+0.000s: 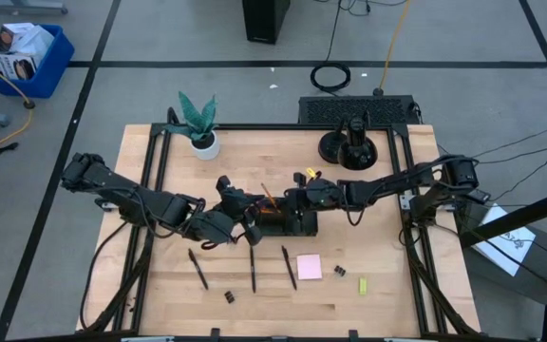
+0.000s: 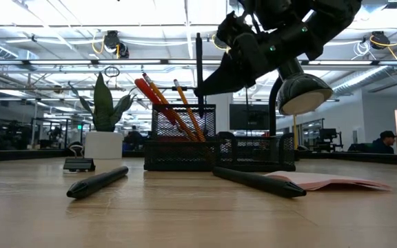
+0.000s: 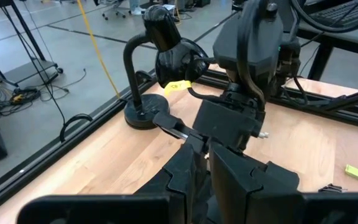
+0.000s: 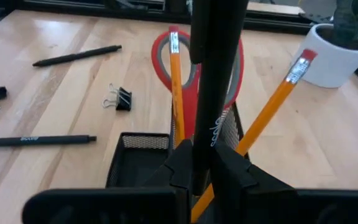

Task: Pick and place office supplies into organizer
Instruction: Put the top left black pen into the desk organizer

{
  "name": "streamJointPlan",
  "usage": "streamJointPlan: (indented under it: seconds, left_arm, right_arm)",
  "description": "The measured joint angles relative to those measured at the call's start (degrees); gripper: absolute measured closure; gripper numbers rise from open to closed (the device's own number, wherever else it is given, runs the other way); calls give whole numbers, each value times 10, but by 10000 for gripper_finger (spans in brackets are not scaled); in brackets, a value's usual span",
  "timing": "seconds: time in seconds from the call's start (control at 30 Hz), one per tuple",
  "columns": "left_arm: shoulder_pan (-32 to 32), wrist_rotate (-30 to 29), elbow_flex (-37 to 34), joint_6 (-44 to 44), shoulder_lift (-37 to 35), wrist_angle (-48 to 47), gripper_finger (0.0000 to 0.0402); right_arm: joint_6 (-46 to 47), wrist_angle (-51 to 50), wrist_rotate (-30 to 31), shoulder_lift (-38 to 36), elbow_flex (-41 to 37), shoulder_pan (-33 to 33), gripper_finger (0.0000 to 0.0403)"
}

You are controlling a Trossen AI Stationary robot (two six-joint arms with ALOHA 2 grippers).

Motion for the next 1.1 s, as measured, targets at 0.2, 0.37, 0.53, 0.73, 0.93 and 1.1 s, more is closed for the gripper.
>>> streamJointPlan:
  seconds: [0.2, 0.37, 0.53, 0.73, 0.93, 1.1]
  left_arm:
    - [0, 0, 0, 0, 0, 0, 348]
    - [0, 0, 0, 0, 0, 0, 348]
    - [0, 0, 0, 0, 0, 0, 348]
    - [0, 0, 0, 0, 0, 0, 348]
    - [0, 0, 0, -1, 0, 0, 348]
    - [0, 0, 0, -1, 0, 0, 348]
  right_arm:
    - [1, -17, -9, 0, 0, 0, 376]
    - [9, -18, -9, 0, 0, -2, 372]
    - [9, -23, -9, 0, 0, -3, 377]
    - [15, -31, -9, 0, 0, -3, 366]
    - [14, -30, -9, 0, 0, -4, 370]
    - [15, -31, -9, 0, 0, -4, 357]
